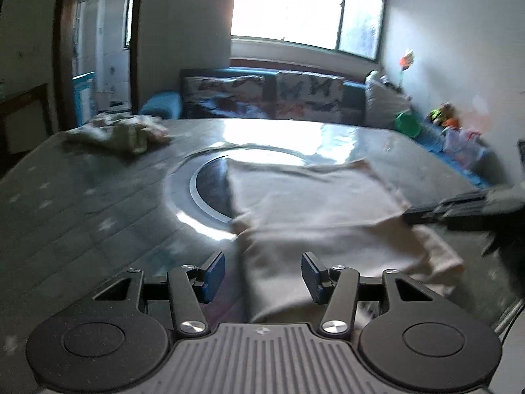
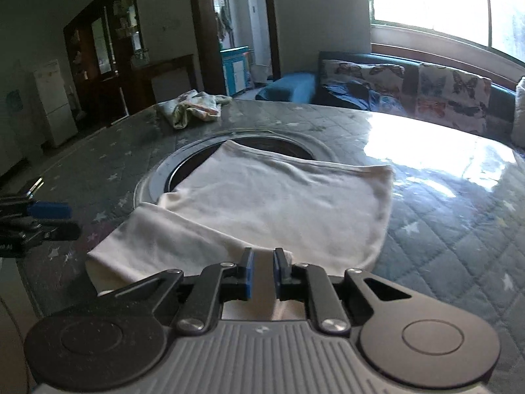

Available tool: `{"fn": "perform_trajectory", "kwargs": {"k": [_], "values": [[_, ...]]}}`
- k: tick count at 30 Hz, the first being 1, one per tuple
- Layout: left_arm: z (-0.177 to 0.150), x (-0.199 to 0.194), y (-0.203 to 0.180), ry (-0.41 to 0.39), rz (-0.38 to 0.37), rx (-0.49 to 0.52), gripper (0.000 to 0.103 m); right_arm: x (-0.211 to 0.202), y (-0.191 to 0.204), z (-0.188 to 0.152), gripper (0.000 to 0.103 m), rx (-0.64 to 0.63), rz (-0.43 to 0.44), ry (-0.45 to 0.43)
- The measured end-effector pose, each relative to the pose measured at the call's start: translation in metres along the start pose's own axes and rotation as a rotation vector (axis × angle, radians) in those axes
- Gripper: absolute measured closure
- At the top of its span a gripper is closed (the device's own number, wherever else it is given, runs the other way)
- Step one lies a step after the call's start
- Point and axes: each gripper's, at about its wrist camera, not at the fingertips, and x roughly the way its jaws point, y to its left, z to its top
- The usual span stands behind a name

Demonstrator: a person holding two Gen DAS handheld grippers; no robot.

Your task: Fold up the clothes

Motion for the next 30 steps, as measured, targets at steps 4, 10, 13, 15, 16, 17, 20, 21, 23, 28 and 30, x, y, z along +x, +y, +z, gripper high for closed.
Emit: {"fn": "perform_trajectory", "kwargs": {"k": [4,10,13,15,16,17,20,21,23,28,30], "values": [[0.010,0.029,-0.005,0.016,-0.034,-0.010,0.051,0.014,0.002,-0.001,0.091,-0.001,0.016,0.016],[0.017,0.062,0.001,0.044,-0.076,-0.059,0.053,0.028,-0.001,-0.006,0.091,0.008,0.019,0.043],[0.013,0.073,0.009,0.079,-0.073,-0.084,0.053,0.032,-0.002,-0.010,0.091,0.013,0.019,0.056],[0.010,0.074,0.012,0.080,-0.073,-0.081,0.054,0.032,-0.003,-0.011,0.091,0.011,0.022,0.057],[0.009,0.074,0.013,0.081,-0.073,-0.080,0.054,0.031,-0.003,-0.011,0.091,0.008,0.023,0.058],[0.009,0.072,0.013,0.082,-0.073,-0.080,0.054,0.030,-0.003,-0.010,0.091,0.004,0.024,0.059],[0.015,0.068,0.011,0.071,-0.074,-0.084,0.054,0.026,-0.003,-0.006,0.090,-0.002,0.025,0.048],[0.018,0.066,0.010,0.059,-0.079,-0.084,0.054,0.025,-0.003,-0.005,0.090,-0.001,0.026,0.040],[0.021,0.068,0.006,0.050,-0.084,-0.076,0.054,0.025,-0.001,-0.001,0.088,-0.003,0.027,0.027],[0.017,0.083,0.004,0.081,-0.069,-0.056,0.053,0.035,-0.001,0.000,0.084,-0.002,0.024,0.044],[0.016,0.079,0.002,0.074,-0.066,-0.042,0.053,0.033,-0.001,-0.002,0.084,-0.004,0.025,0.045]]}}
